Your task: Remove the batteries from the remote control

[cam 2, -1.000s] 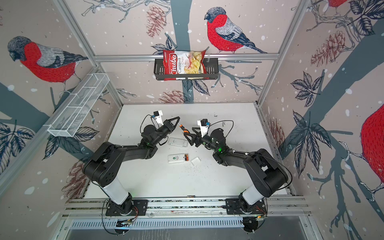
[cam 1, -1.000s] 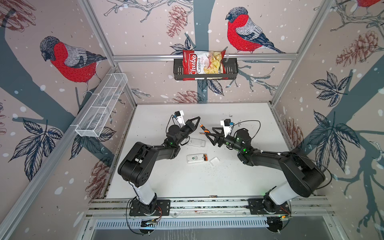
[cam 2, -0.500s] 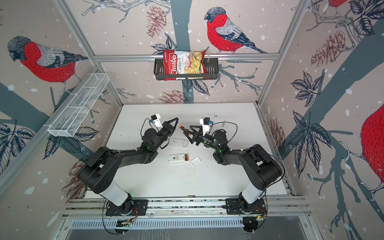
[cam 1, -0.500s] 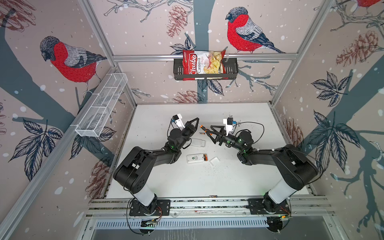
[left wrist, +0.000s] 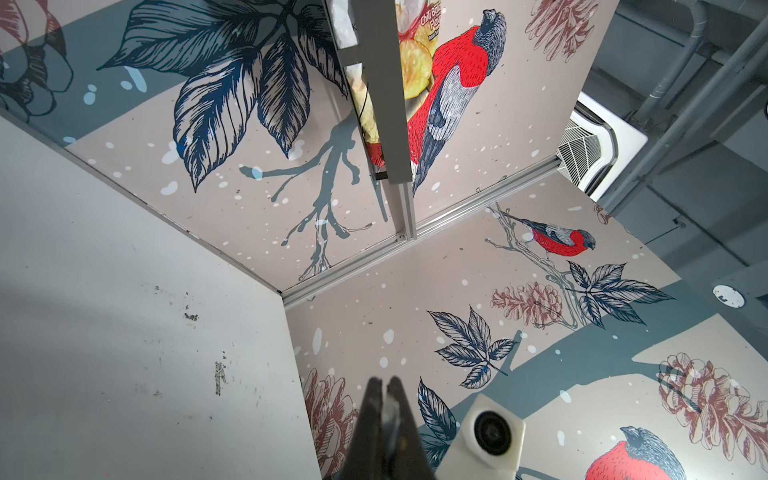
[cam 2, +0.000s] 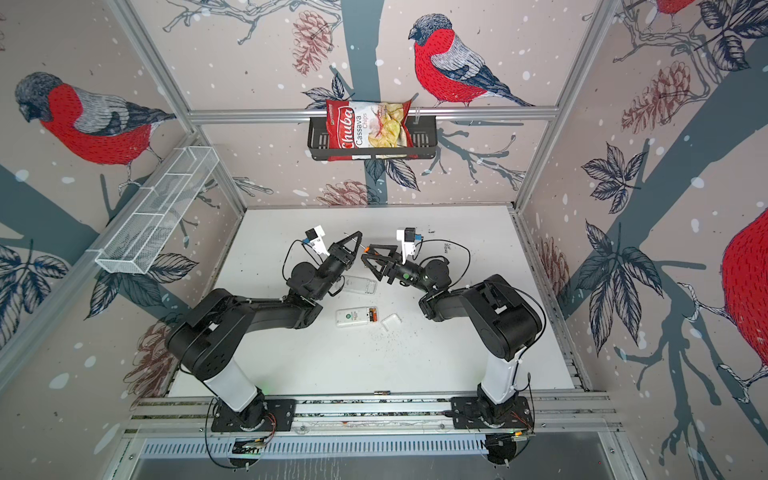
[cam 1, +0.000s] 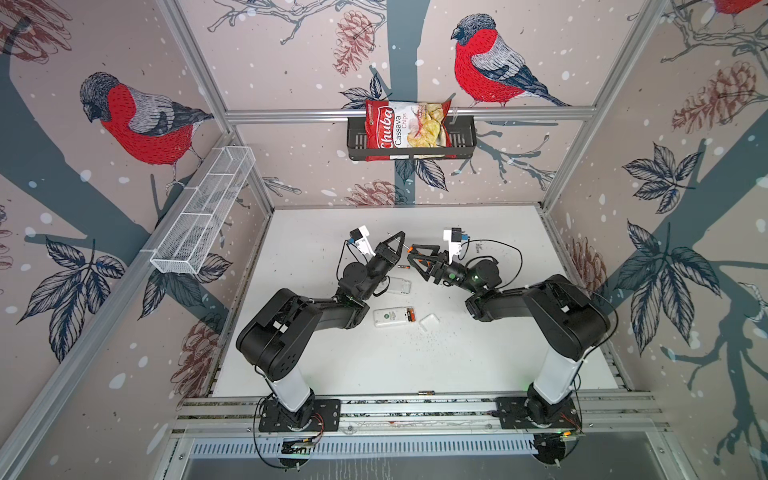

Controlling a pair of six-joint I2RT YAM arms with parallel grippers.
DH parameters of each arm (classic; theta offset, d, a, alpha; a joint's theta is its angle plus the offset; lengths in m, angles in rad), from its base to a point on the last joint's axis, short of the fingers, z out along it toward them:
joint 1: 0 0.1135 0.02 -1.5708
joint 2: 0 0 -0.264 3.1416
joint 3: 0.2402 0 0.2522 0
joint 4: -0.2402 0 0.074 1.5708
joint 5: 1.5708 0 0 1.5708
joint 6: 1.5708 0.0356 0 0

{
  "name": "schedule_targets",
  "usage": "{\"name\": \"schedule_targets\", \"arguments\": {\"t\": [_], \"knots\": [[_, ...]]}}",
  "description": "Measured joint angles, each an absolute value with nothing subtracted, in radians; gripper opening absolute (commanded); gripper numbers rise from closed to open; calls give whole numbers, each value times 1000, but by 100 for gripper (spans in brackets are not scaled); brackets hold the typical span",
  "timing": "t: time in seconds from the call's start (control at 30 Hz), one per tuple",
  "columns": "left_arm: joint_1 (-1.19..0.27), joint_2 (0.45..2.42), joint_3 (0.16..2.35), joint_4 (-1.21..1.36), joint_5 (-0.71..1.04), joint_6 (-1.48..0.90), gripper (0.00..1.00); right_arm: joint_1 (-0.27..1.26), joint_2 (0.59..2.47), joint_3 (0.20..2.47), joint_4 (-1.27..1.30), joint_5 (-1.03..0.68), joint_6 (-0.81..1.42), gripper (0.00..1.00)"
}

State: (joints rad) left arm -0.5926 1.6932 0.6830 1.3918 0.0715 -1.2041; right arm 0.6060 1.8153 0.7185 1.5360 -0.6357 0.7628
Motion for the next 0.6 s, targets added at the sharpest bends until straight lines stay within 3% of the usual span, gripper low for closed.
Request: {"name": "schedule_targets", "arguments": {"t": [0.43, 0.6], "knots": [[-601, 1736, 675, 1499, 36, -1200, 0, 607, 1871, 769, 1542, -647, 815, 44], [-601, 1757, 673, 1528, 31, -1206, 0, 602, 1877, 772, 1539, -647, 817, 37]]}}
